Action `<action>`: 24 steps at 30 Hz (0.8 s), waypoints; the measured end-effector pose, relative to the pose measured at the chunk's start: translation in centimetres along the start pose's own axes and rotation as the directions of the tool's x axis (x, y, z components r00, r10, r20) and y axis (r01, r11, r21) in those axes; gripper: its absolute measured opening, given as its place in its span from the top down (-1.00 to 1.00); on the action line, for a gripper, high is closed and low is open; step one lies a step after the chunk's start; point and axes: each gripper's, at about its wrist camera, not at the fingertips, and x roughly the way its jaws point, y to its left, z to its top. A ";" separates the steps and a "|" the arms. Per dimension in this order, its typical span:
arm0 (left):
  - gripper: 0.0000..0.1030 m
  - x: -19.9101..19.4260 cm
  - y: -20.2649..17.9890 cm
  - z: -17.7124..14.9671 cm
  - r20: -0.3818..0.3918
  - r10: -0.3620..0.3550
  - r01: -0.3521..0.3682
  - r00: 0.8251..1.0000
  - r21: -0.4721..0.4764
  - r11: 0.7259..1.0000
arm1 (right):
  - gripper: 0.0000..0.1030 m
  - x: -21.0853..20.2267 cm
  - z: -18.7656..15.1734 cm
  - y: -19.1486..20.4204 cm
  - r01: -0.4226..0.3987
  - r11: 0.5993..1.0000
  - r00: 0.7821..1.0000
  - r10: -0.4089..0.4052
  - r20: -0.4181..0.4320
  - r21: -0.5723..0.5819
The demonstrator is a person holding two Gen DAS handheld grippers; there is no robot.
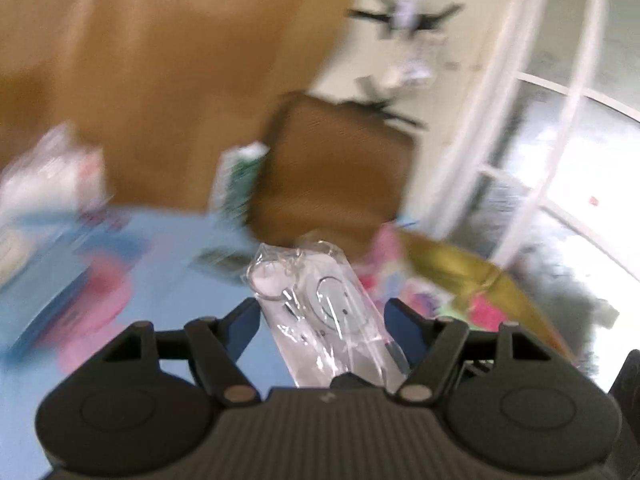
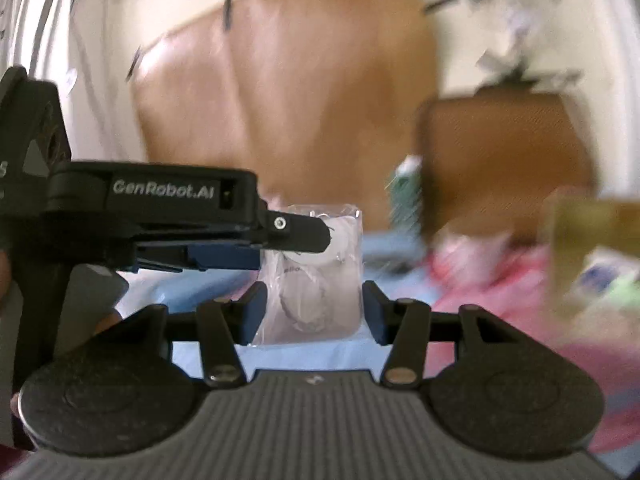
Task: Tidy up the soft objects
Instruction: 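Place the clear plastic bag into the pink tin and withdraw the right tool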
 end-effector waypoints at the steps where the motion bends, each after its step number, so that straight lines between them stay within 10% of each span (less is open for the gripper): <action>1: -0.36 0.9 -1.7 0.7 -0.002 -0.028 0.028 1.000 0.029 0.999 | -0.06 -0.9 0.4 -0.9 0.034 0.999 0.999 -0.034 0.029 -0.001; 7: -0.62 8.0 -10.1 0.9 -0.089 -0.172 0.183 0.981 0.141 0.973 | -0.11 -4.9 0.2 -8.0 0.258 0.962 0.959 -0.266 0.098 0.086; 12: -0.62 9.0 -11.3 -0.8 -0.089 -0.127 0.142 0.988 0.189 0.972 | -0.44 -5.9 -1.5 -13.1 0.491 0.851 0.856 -0.511 0.076 0.187; 17: -0.70 6.0 -3.7 -1.1 -0.040 -0.001 0.006 0.999 0.114 0.994 | -0.32 -5.9 -1.1 -12.7 0.435 0.867 0.870 -0.474 0.135 0.243; 24: -0.70 1.7 10.2 -2.6 -0.042 0.307 -0.309 0.951 -0.033 0.951 | -0.32 -0.8 0.1 -5.3 0.120 0.991 0.991 -0.122 0.052 0.052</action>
